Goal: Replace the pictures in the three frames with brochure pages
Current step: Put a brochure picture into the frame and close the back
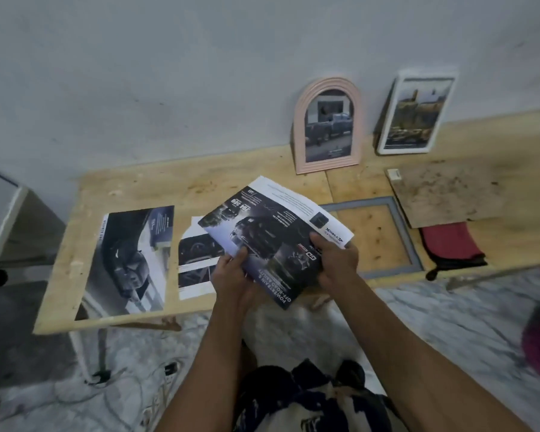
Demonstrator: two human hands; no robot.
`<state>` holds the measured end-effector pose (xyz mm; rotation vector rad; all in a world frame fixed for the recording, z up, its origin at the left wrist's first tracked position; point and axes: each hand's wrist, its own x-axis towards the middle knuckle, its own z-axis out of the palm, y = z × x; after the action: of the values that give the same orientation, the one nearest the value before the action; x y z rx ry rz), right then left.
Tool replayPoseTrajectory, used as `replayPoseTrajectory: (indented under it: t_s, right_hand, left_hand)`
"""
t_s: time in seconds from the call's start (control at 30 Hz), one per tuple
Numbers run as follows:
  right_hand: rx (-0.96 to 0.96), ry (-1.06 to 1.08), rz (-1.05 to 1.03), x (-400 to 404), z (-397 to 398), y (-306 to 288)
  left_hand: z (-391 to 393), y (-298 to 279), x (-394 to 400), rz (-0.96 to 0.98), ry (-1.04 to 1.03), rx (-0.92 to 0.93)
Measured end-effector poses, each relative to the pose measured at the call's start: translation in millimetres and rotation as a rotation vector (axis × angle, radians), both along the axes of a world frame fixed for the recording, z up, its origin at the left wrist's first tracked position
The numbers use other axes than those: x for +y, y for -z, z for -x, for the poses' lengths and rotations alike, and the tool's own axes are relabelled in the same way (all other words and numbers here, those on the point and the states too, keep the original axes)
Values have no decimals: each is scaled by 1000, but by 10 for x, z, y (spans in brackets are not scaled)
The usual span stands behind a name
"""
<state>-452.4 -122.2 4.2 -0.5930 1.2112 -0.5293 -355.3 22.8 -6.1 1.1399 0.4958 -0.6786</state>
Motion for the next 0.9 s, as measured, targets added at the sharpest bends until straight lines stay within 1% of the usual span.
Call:
replayPoseTrajectory:
  t_s: [0.1,0.17,0.3,0.37,0.43,0.5,0.6,0.73,0.9]
  right_hand:
    - [45,-57,90,-329,566,66]
    - [93,-176,189,-555,920,99]
    - [91,-430,211,-1076,1411,86]
    - [113,-517,223,-1296,1523,117]
    - [133,-592,231,-1462,1534,152]
    - [150,-606,218,-1564,1489,192]
    - [242,-576,254,-1670,1425,190]
    - [399,-691,294,-1798,1364,131]
    - [588,-658,502,-1912,1269,243]
  left_hand:
    - [478,16,-224,-33,43,61]
    - [653,55,-250,-68,65,76]
    - [711,19,-166,-193,84,50]
    - [672,-69,-124,-273,263,-15]
    - [643,-147,-145,-400,414,-72]
    - [616,-172,-247,-461,470,-93]
    - [587,-121,-514,-503,461,-127]
    - [561,73,-818,-543,404,-109]
    - [555,291,-956,-731,474,-215]
